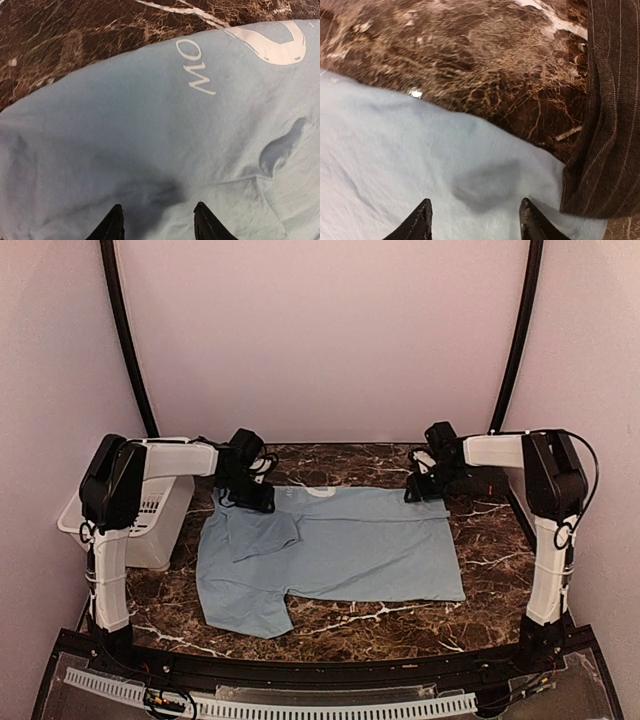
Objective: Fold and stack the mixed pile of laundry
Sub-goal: Move the 1/3-folded T-shirt to the center of the board, then pick up the 1/3-folded T-shirt from the center of the board.
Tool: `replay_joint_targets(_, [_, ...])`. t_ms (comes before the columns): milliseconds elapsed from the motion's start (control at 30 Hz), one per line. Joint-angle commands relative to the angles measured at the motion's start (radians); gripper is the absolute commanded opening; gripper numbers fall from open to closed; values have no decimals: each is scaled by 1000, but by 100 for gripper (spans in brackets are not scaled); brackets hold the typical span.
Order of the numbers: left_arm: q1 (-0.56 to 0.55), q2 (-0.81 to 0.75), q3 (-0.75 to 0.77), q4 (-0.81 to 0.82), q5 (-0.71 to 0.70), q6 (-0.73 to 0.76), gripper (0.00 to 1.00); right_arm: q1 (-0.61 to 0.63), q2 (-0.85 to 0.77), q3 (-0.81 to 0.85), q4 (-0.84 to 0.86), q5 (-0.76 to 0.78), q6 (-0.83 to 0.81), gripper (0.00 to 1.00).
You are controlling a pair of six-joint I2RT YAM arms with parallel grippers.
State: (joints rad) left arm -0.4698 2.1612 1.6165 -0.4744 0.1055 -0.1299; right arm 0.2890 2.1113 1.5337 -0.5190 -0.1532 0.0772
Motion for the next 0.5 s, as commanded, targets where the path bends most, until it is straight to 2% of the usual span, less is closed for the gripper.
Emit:
replay_joint_targets(0, [-28, -296, -139, 27, -46, 22, 54, 43, -252, -104, 12, 8, -56, 60])
replay_joint_targets(33, [-42, -336, -194, 30, -81, 17, 60, 62, -315, -146, 21, 4, -65, 63])
replay_joint_targets(67, [-51, -416, -225, 39, -107, 13, 74, 82, -382, -188, 31, 14, -69, 65])
replay_joint_targets(133, [-81, -536, -317, 63, -180, 14, 87, 129, -510, -266, 45, 44, -64, 72])
replay_joint_targets(167, [-97, -622, -383, 89, -219, 14, 88, 153, -591, -297, 50, 55, -66, 81])
replay_joint_targets(200, [-101, -660, -411, 99, -231, 8, 92, 174, -643, -327, 56, 75, -68, 95])
replay_joint_targets(233, [-105, -728, -454, 104, -251, -2, 93, 188, -692, -350, 65, 90, -65, 98])
replay_joint_targets(267, [-105, -757, -470, 108, -256, -30, 97, 195, -730, -366, 68, 99, -56, 98])
replay_joint_targets(367, [-106, -852, -517, 94, -299, -123, 99, 200, -786, -357, 48, 235, 19, 98])
replay_joint_targets(433, [-103, -877, -507, 38, -183, -129, 99, 200, -797, -335, 1, 293, 32, 96])
replay_joint_targets(467, [-103, -887, -505, 19, -150, -131, 99, 196, -801, -325, -56, 244, 19, 98])
